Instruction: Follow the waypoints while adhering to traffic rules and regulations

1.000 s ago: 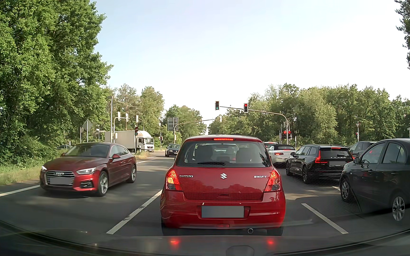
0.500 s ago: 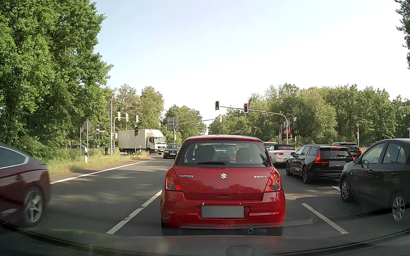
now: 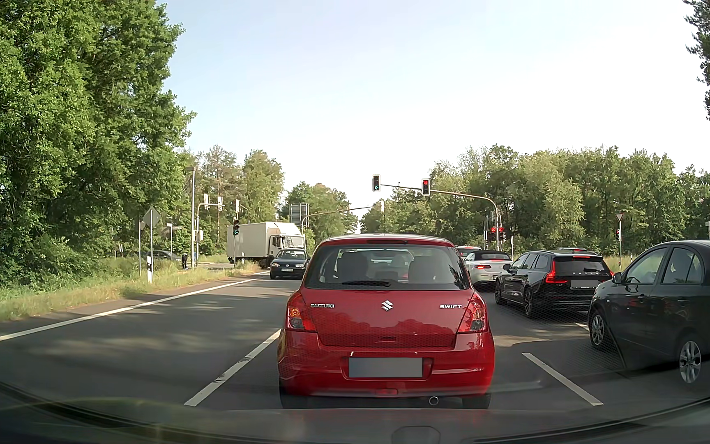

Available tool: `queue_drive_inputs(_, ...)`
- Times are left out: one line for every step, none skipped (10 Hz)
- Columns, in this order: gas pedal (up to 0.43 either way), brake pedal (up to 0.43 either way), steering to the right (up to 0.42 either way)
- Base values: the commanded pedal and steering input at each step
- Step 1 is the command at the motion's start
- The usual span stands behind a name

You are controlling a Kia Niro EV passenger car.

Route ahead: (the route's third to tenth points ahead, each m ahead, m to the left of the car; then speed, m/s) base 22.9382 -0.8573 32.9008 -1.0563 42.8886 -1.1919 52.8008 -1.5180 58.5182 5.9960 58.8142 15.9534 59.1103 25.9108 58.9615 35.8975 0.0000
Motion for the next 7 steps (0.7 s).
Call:
queue_drive_inputs(0.000, 0.268, 0.000)
queue_drive_inputs(0.000, 0.268, 0.000)
queue_drive_inputs(0.000, 0.268, 0.000)
queue_drive_inputs(0.000, 0.268, 0.000)
queue_drive_inputs(0.000, 0.268, 0.000)
queue_drive_inputs(0.000, 0.268, 0.000)
queue_drive_inputs(0.000, 0.268, 0.000)
